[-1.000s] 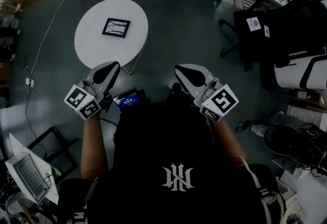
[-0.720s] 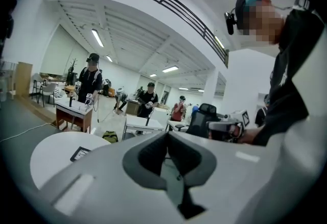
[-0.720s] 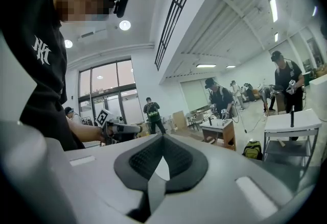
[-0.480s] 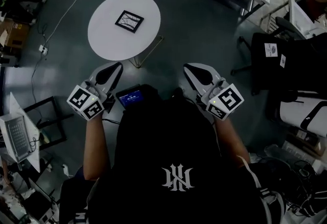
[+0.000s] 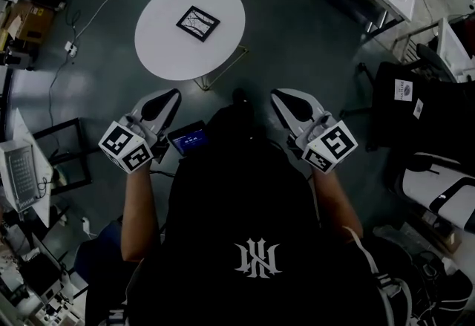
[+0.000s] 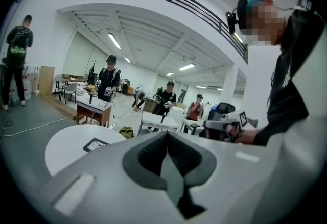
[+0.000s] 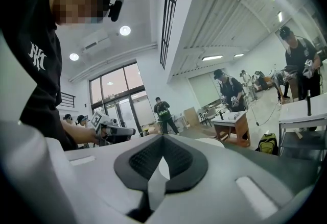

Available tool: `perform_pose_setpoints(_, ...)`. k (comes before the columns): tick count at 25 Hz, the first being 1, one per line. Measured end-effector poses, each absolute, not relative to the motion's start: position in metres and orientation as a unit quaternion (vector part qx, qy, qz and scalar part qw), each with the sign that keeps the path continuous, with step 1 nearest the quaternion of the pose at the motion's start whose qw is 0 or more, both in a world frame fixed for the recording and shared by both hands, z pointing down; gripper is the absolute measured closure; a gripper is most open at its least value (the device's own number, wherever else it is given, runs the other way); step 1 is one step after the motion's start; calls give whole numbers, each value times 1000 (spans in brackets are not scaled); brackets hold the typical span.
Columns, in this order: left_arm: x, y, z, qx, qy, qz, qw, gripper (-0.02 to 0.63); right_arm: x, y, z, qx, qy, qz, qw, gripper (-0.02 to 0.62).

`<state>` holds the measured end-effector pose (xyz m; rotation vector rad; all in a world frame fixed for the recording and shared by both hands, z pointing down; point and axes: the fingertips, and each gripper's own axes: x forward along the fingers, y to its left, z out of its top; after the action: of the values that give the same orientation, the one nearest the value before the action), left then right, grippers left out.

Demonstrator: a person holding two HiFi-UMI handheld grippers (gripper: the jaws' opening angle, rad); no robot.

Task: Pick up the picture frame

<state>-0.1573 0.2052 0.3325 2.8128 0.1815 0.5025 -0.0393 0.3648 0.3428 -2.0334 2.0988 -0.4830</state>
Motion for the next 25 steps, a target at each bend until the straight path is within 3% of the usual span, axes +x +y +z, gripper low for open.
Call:
perform_pose_setpoints(12,-82,123,365,972,32,151,175,603,30,290,366,-663,721,-198,39,595)
perform_pose_setpoints(25,-24,-29,400,960,-53,147,233,603,112,115,354,-586,781,-212,-38,594)
